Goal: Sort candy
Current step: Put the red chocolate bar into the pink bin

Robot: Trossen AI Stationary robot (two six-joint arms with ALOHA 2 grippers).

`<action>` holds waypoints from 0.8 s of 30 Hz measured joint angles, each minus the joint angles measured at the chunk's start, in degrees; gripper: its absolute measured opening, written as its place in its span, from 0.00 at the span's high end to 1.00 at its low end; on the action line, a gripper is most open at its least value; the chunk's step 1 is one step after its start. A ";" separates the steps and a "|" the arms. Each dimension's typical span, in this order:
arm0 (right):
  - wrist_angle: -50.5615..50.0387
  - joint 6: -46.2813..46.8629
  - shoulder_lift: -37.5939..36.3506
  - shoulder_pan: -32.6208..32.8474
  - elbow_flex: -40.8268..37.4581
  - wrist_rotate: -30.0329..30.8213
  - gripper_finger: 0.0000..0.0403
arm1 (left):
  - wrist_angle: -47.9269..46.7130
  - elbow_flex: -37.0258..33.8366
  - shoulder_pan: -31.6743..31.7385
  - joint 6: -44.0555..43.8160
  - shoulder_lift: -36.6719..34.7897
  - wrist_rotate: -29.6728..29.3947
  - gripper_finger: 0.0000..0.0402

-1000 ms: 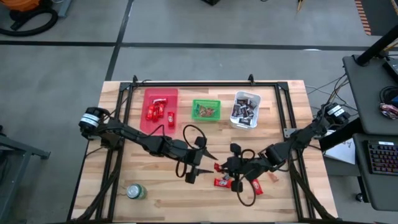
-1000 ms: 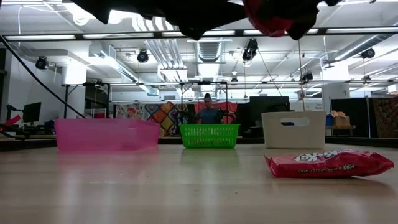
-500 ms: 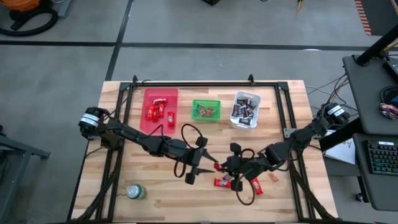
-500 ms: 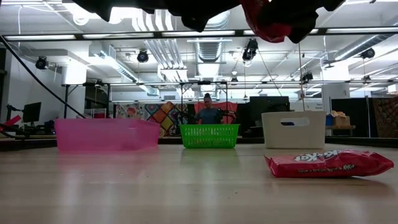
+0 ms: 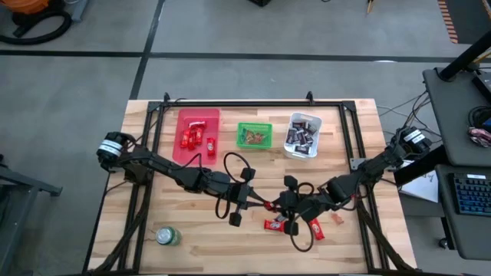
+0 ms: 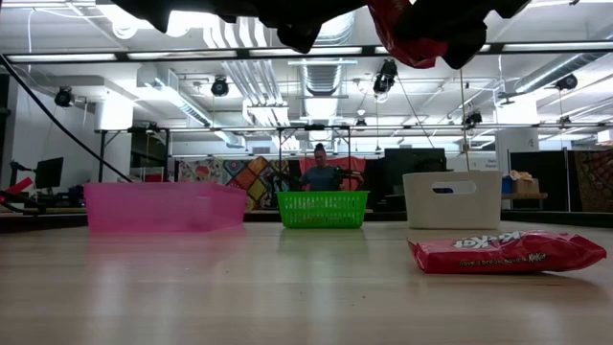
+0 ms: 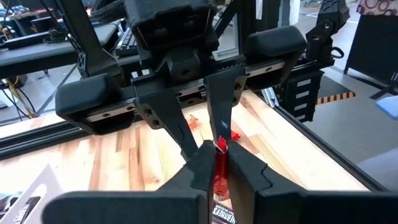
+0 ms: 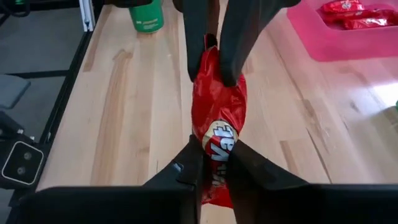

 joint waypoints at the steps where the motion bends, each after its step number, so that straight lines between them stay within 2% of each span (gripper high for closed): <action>1: 0.10 0.02 0.00 -0.10 0.00 0.07 0.85 | -0.25 0.00 0.00 0.00 -0.06 -0.02 0.97; 6: 0.36 -0.21 -0.60 -0.27 0.00 2.65 0.71 | -4.47 0.01 -0.01 -0.33 -1.85 -1.07 0.99; 10: -0.44 -0.29 -2.44 -0.27 0.02 6.54 0.60 | -14.27 0.00 -0.09 -1.00 -5.44 -8.79 0.99; 14: -2.74 0.06 -3.97 -0.27 0.02 11.24 0.52 | -28.81 0.02 -0.07 -3.92 -10.80 -22.25 0.99; 20: -2.63 0.03 -4.47 -0.27 0.04 12.43 0.48 | -52.44 0.00 0.58 -17.04 -18.92 -51.70 0.99; 22: -2.50 0.02 -4.23 -0.35 0.04 12.44 0.48 | -61.22 0.00 2.39 -24.75 -20.98 -56.45 0.99; 24: -2.55 0.02 -4.04 -0.58 0.04 12.42 0.48 | -68.55 -0.04 5.78 -31.67 -22.79 -55.77 0.99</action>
